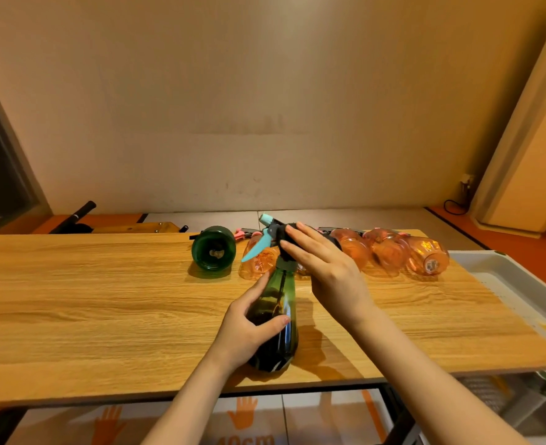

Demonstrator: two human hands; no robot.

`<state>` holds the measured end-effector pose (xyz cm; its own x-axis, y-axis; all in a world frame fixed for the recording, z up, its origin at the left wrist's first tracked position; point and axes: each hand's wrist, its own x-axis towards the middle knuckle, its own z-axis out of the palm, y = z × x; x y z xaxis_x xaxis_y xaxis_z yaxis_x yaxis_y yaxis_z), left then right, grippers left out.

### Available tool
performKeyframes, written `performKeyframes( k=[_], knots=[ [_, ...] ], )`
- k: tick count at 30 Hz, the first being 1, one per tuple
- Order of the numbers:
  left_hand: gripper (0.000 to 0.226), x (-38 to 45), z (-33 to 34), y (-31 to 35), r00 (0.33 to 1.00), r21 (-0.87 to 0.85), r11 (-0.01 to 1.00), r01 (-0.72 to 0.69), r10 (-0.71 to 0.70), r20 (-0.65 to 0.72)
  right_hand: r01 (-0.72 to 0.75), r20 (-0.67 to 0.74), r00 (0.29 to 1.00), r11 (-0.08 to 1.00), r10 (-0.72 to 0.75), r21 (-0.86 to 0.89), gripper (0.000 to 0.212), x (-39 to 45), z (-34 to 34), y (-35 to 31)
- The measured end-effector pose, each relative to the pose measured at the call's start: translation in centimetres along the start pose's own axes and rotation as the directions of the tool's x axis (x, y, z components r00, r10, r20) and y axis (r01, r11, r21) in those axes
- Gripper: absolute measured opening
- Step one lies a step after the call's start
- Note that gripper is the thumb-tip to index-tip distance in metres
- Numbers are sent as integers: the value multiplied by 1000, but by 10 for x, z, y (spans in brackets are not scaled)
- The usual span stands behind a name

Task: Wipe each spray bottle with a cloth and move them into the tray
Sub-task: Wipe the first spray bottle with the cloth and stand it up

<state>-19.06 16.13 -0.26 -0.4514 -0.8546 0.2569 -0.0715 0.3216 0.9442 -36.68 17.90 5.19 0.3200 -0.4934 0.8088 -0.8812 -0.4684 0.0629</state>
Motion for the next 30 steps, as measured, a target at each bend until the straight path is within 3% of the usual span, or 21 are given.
performKeyframes(
  k=[3, 7, 11, 17, 22, 30],
  knots=[
    [77, -2, -3, -1, 1000, -47, 999, 9, -9, -3, -61, -12, 998, 997, 62, 38, 66, -21, 1, 5],
    [76, 0, -2, -1, 999, -20, 1000, 2, -1, 40, -67, -74, 995, 996, 71, 62, 47, -18, -8, 8],
    [71, 2, -2, 0, 999, -10, 1000, 0, 1, 47, -60, -59, 996, 997, 62, 38, 44, 1, -7, 4],
    [75, 3, -12, -7, 1000, -82, 996, 24, -23, 12, -122, 3, 993, 991, 122, 47, 70, -24, 4, 3],
    [107, 6, -20, -11, 998, -11, 999, 48, -48, 51, -139, 12, 990, 988, 139, 64, 70, -33, 7, 2],
    [84, 15, -29, -8, 993, 148, 985, 91, -100, 56, -212, -30, 976, 971, 216, 107, 52, -41, 6, 1]
  ],
)
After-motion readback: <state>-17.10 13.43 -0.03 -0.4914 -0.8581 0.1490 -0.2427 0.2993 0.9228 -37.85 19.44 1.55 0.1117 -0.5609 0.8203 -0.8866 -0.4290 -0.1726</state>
